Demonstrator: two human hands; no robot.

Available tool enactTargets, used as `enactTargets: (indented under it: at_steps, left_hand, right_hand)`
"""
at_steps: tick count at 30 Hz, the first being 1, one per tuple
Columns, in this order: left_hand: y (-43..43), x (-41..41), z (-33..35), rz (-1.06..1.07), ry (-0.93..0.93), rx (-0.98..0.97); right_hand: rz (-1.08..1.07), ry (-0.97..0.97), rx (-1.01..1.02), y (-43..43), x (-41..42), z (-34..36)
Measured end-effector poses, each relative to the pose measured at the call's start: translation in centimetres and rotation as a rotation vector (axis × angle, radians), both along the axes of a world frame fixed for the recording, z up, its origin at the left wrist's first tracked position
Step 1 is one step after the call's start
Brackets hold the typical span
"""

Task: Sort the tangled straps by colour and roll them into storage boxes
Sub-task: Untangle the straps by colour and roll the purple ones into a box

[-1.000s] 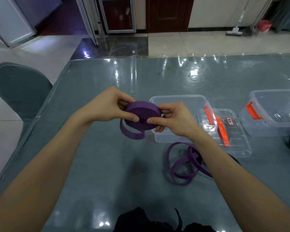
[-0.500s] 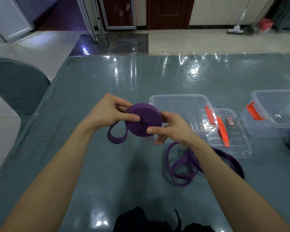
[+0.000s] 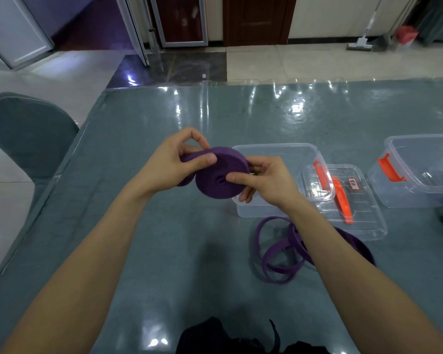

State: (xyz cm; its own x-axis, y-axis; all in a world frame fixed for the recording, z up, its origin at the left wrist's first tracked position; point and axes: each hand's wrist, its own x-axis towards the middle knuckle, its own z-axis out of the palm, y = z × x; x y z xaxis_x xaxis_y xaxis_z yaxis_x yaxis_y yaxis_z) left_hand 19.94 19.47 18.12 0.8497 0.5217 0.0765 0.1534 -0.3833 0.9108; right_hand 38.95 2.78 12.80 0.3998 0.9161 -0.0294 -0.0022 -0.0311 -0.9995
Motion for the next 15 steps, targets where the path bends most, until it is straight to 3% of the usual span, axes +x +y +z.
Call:
enactTargets:
  at_steps: [3, 9, 15]
  left_hand:
    - [-1.1, 0.0, -1.5, 0.138, -0.130, -0.109]
    - [-3.1, 1.5, -3.9, 0.326, -0.321, -0.143]
    - [-4.4, 2.5, -5.1, 0.532, -0.393, -0.189]
  right_hand:
    - [-0.053, 0.111, 0.043, -0.5, 0.1, -0.4]
    - [-0.126, 0.295, 0.088, -0.6, -1.1, -1.6]
    - [-0.208, 0.357, 0.087, -0.7, -1.6, -2.6]
